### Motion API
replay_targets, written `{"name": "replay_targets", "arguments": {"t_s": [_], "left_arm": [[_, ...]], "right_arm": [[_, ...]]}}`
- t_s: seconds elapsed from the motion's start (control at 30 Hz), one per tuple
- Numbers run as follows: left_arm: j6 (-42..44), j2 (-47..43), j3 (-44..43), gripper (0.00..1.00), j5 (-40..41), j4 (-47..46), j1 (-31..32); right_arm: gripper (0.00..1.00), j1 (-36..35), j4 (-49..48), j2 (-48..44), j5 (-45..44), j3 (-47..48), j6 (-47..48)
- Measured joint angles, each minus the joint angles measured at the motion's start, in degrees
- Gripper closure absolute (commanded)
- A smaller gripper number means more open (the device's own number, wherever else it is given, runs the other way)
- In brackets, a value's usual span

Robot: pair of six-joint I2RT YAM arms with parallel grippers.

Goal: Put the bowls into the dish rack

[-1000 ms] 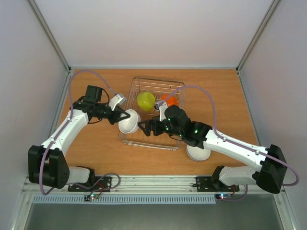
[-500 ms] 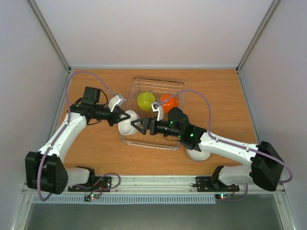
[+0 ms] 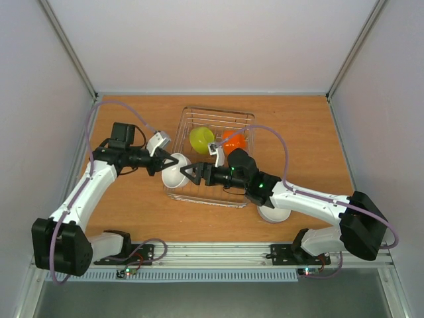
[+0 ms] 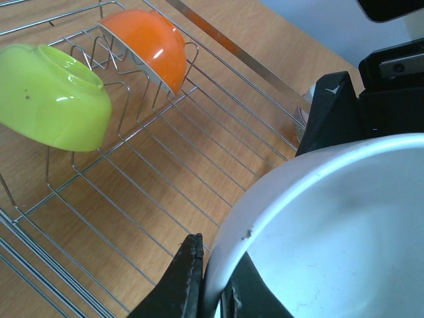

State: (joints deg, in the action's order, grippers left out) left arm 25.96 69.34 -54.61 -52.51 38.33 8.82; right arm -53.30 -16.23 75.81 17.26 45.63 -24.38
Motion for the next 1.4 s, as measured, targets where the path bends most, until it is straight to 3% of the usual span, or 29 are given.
{"name": "replay_targets", "arguments": {"t_s": [0.17, 0.27, 0.33, 0.57, 0.73, 0.93, 1.0, 1.03, 1.07, 1.13, 1.2, 1.27, 1.4], "left_arm": [[0.0, 0.0, 0.1, 1.0, 0.0, -0.2, 0.0], [0.2, 0.0, 0.1, 0.99, -0.4, -0.2, 0.0], [0.6, 0.1, 0.1, 0.99, -0.5, -0.1, -0.1], [2.9, 0.2, 0.0, 0.99, 5.6, -0.7, -0.9], [4.1, 0.3, 0.6, 0.99, 11.8, -0.8, -0.4], [0.7, -0.3, 0.9, 1.0, 3.1, -1.7, -0.9], [0.2, -0.5, 0.9, 0.99, 1.9, -1.8, -0.9], [0.0, -0.5, 0.9, 0.99, 1.6, -1.8, -0.9], [0.0, -0.5, 0.9, 0.99, 1.4, -1.8, -0.9], [0.0, -0.5, 0.9, 0.99, 1.3, -1.8, -0.9], [0.0, -0.5, 0.9, 0.99, 1.1, -1.7, -0.8], [0.0, -0.5, 0.9, 1.0, 0.0, -1.7, -0.6], [0.0, -0.5, 0.9, 1.0, -1.9, -1.7, -0.2]], "right_arm": [[0.2, 0.0, -0.1, 0.0, -0.1, 0.0, 0.0], [0.31, 0.0, -2.0, 1.0, 1.3, 0.2, -0.2], [0.42, 0.0, -3.7, 2.0, 2.6, 0.3, -0.7], [0.96, 0.4, -0.8, 4.4, 0.7, 0.1, -3.2], [0.99, 0.0, 3.1, 4.9, 0.4, 0.2, -2.5], [0.99, 0.0, 4.1, -2.7, 1.6, 2.8, 2.6], [0.9, 0.0, 5.1, -3.4, 1.6, 3.1, 3.8], [0.76, 0.0, 5.4, -3.6, 1.6, 3.2, 4.2], [0.54, 0.0, 5.9, -3.7, 1.6, 3.3, 4.7], [0.25, 0.0, 6.3, -3.8, 1.6, 3.4, 5.2], [0.1, 0.0, 6.2, -4.0, 1.5, 3.4, 5.3], [0.02, 0.0, 6.1, -4.3, 1.0, 3.4, 5.2], [0.01, 0.0, 6.0, -4.3, 0.2, 3.0, 5.3]]}}
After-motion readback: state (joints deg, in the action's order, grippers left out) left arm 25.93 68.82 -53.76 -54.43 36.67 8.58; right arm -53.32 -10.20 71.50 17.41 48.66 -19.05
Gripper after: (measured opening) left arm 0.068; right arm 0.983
